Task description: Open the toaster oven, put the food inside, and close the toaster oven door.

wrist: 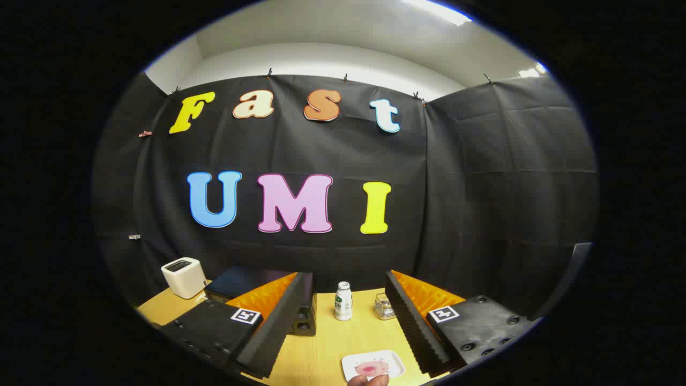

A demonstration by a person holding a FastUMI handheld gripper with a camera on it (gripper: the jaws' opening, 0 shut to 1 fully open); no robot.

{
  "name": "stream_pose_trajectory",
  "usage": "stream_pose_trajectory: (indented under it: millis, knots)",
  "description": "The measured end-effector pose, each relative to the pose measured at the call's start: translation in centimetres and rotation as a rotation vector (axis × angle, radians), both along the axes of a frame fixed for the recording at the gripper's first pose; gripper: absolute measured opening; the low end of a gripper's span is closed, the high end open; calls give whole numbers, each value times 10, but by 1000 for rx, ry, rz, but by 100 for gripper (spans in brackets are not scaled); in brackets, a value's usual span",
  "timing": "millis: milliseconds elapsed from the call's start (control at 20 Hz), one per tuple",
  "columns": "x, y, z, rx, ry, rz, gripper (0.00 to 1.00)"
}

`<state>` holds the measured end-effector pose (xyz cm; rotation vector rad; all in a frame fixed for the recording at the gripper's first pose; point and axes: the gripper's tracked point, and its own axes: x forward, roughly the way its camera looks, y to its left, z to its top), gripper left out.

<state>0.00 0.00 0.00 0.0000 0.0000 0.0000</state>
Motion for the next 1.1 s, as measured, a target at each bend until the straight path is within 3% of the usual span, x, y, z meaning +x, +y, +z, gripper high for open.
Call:
stream_pose_trajectory:
  millis: [1100]
  knots:
    - [5, 7, -10, -18, 20, -5, 98]
